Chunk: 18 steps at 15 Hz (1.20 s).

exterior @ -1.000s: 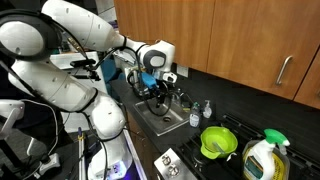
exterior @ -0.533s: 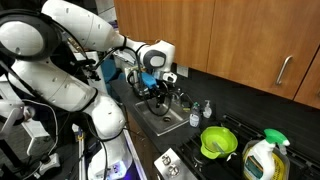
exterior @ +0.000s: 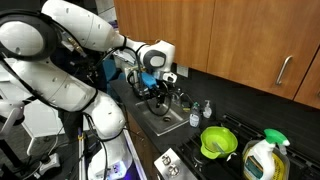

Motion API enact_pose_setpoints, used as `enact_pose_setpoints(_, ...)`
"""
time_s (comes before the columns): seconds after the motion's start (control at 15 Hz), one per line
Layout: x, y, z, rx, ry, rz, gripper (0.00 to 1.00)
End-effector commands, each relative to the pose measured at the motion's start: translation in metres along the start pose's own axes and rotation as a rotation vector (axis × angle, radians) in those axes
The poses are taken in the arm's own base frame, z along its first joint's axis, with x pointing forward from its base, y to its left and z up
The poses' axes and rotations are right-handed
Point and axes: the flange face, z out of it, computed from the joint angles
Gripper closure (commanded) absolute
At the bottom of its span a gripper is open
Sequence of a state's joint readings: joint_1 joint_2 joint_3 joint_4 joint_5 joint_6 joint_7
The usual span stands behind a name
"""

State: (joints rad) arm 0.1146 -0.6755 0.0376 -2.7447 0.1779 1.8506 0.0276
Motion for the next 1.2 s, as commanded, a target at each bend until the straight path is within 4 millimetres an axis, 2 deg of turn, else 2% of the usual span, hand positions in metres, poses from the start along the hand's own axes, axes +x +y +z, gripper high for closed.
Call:
enact_pose_setpoints(0.0,0.000,0.000,-0.001,0.000,-0.001,0.000,0.00)
enact_pose_setpoints(0.07,0.000,0.000,-0.001,0.000,-0.001,0.000,0.25)
enact_pose_setpoints(0.13,-0.004,0.008,0.007,0.014,0.005,0.028,0.26)
enact_pose_setpoints(0.27,-0.012,0.020,0.026,0.068,0.002,0.080,0.39)
enact_pose_setpoints(0.33,0.003,0.019,0.010,0.090,0.005,0.088,0.46)
enact_pose_setpoints(0.4,0.001,0.013,0.010,0.097,0.030,0.066,0.55)
enact_pose_setpoints(0.47,-0.001,0.004,0.006,0.089,0.048,0.048,0.36)
enact_pose_setpoints(0.53,-0.006,-0.015,0.000,0.050,0.075,-0.007,0.17)
enact_pose_setpoints(0.67,-0.009,-0.065,-0.019,-0.036,0.061,-0.116,0.12)
enact_pose_setpoints(0.8,-0.005,-0.095,-0.030,-0.110,0.070,-0.206,0.02)
enact_pose_setpoints(1.0,-0.002,-0.094,-0.033,-0.166,0.093,-0.168,0.00)
enact_pose_setpoints(1.13,-0.001,-0.076,-0.021,-0.171,0.104,-0.123,0.00)
